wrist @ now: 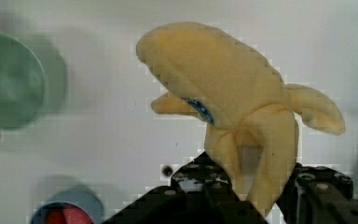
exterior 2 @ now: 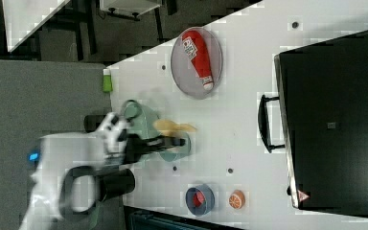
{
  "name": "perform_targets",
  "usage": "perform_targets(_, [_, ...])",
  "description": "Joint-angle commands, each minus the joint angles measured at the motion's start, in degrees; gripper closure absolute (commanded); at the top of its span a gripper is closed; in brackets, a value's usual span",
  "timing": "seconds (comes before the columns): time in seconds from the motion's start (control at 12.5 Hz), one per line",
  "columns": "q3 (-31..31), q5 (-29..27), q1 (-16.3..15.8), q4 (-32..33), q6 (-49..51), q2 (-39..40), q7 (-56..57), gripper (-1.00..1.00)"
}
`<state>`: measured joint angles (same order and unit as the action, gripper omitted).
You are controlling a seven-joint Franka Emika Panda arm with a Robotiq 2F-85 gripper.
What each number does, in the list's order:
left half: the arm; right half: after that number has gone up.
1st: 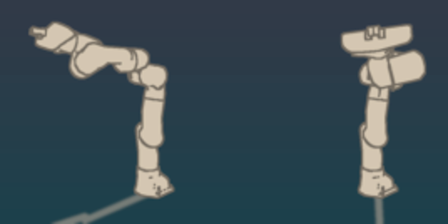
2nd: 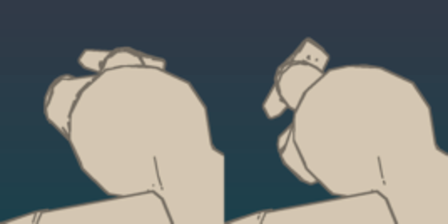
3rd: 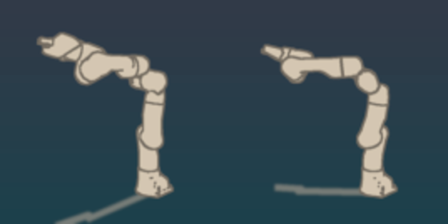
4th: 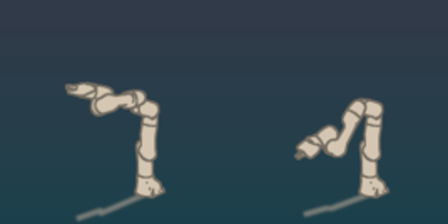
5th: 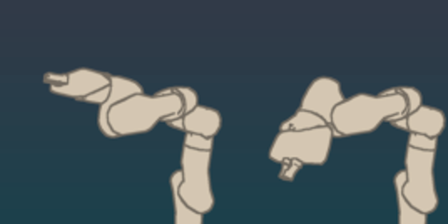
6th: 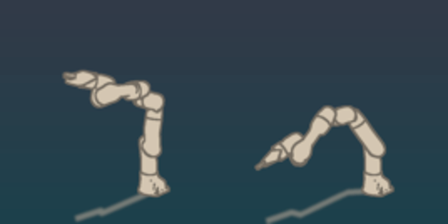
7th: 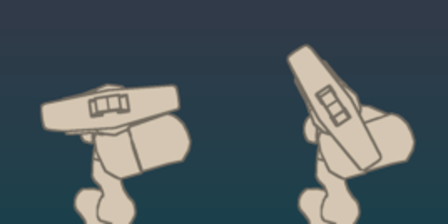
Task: Pick Banana and place it in mug.
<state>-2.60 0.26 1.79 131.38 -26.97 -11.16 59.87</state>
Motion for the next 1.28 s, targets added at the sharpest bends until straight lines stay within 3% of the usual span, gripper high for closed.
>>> perform_targets(0.08, [3.9, 0.2, -1.7, -4.7, 7.1, -1.3, -8.2, 0.37])
perform_targets(0.8, [19.0, -3.1, -4.3, -4.3, 6.3, 0.8, -33.8, 0.37])
perform_targets(1.28, [24.9, -3.1, -4.4, -1.2, -6.9, 9.1, -38.5, 0.37])
